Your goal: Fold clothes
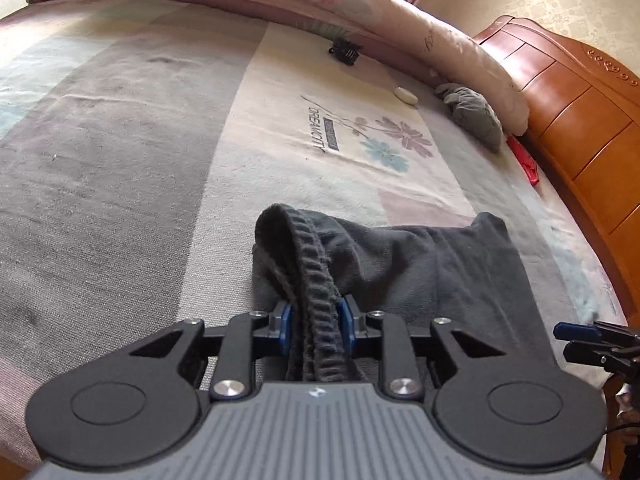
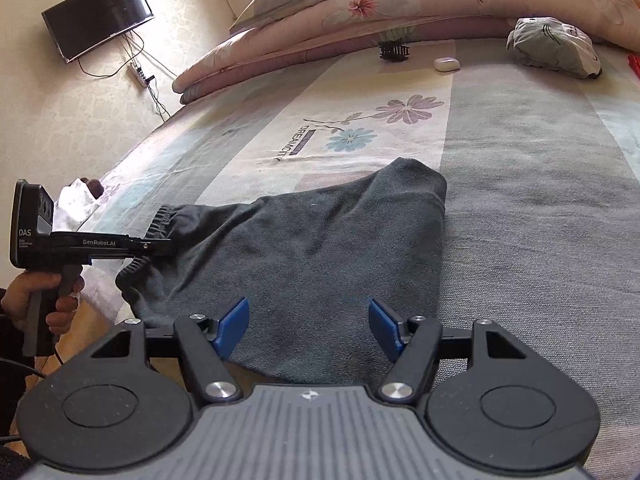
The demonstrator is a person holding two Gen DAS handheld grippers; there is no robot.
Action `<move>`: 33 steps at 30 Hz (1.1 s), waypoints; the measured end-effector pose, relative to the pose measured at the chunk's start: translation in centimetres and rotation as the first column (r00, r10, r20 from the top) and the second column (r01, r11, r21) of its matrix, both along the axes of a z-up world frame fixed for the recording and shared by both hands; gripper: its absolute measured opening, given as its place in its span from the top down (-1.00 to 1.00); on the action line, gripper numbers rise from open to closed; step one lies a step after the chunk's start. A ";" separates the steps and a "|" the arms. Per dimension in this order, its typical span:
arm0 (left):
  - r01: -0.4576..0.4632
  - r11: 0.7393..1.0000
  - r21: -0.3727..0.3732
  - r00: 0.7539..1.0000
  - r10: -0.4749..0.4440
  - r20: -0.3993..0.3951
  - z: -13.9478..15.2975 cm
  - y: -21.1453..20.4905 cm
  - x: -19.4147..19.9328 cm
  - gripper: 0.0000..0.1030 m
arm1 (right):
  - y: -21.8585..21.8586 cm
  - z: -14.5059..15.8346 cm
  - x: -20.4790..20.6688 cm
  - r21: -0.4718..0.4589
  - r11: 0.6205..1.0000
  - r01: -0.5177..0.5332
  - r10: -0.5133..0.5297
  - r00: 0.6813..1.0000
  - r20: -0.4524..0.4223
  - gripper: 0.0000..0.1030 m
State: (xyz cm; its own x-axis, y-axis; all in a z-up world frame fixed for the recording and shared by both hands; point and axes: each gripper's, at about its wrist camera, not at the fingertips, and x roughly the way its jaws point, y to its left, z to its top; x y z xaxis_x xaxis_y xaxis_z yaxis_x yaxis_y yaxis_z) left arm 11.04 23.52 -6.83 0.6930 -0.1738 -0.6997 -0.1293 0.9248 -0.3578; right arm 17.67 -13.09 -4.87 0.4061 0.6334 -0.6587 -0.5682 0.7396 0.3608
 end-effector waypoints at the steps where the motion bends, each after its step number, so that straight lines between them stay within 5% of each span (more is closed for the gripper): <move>1: -0.007 1.000 0.019 1.000 0.007 0.013 0.5 -0.1 -0.1 0.41 | 0.1 -0.2 0.0 -0.006 1.000 -0.003 0.003 1.000 0.000 -0.37; 6: -0.005 0.994 0.111 0.995 -0.006 0.098 3.7 -0.9 -0.3 0.13 | 0.4 -1.3 0.0 -0.039 0.999 -0.019 0.019 1.000 -0.003 -0.38; 11: 0.096 0.985 0.143 0.983 -0.116 0.140 4.8 -3.2 0.3 -0.13 | 0.6 -2.0 0.1 -0.063 0.998 -0.028 0.028 1.000 -0.005 -0.38; 14: 0.142 0.981 0.133 0.982 -0.156 0.107 3.0 -4.2 1.6 -0.16 | 0.6 -1.9 -0.1 -0.085 0.996 -0.024 0.024 1.000 0.004 -0.38; 18: 0.101 0.992 0.077 0.995 -0.101 0.002 -0.2 -3.2 3.1 -0.07 | 0.4 -1.6 -0.4 -0.120 0.993 -0.011 0.014 1.000 0.018 -0.38; 25: 0.155 0.984 0.092 0.982 -0.164 0.094 2.2 -3.8 2.7 -0.31 | 2.0 0.1 0.4 -0.141 0.990 -0.026 0.039 0.996 0.085 -0.38; 33: 0.092 0.996 0.009 0.995 -0.093 0.046 -0.6 -1.1 3.2 -0.14 | 5.4 -2.8 3.5 -0.210 0.977 -0.039 0.060 0.994 0.096 -0.43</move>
